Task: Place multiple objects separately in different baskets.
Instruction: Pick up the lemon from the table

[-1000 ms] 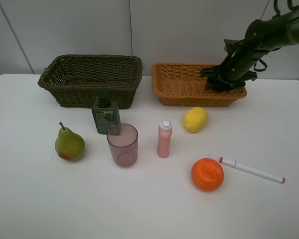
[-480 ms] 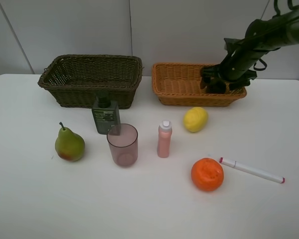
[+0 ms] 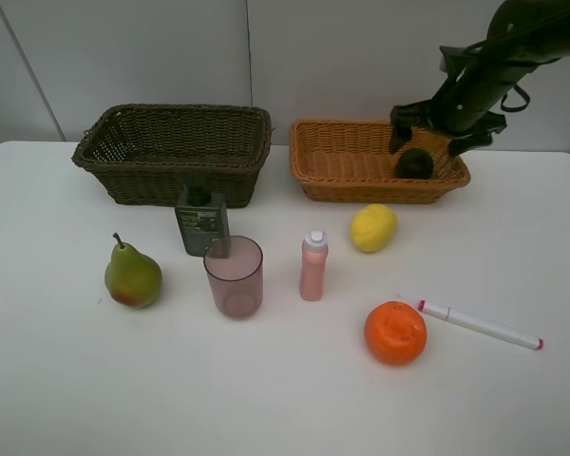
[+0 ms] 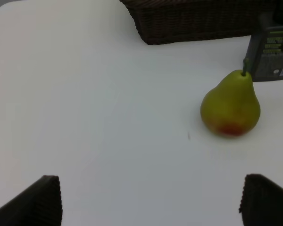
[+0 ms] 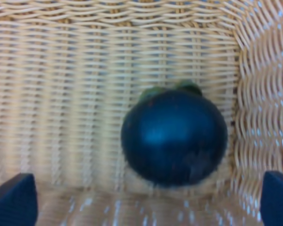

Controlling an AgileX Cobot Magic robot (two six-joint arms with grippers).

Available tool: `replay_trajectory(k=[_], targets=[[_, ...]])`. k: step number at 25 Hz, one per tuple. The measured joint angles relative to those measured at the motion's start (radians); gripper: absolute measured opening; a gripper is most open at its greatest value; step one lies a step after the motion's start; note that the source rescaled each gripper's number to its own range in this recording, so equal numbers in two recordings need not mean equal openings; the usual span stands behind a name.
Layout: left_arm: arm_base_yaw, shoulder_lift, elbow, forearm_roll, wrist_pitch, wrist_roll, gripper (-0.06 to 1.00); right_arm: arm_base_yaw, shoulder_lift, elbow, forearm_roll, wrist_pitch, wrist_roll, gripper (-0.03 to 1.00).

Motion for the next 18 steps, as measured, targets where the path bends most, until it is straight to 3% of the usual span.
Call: replay_trajectory(k=[12,18], targets=[[0.0,0.0,0.0,0.0,0.0,0.0,1.0,0.099,-0.119,0.0,0.014,0.275,0.088,1.0],[0.0,0.0,0.0,0.0,0.0,0.0,1.0,0.194,-0.119,0.0,0.024,0.32,0.145,1.0]])
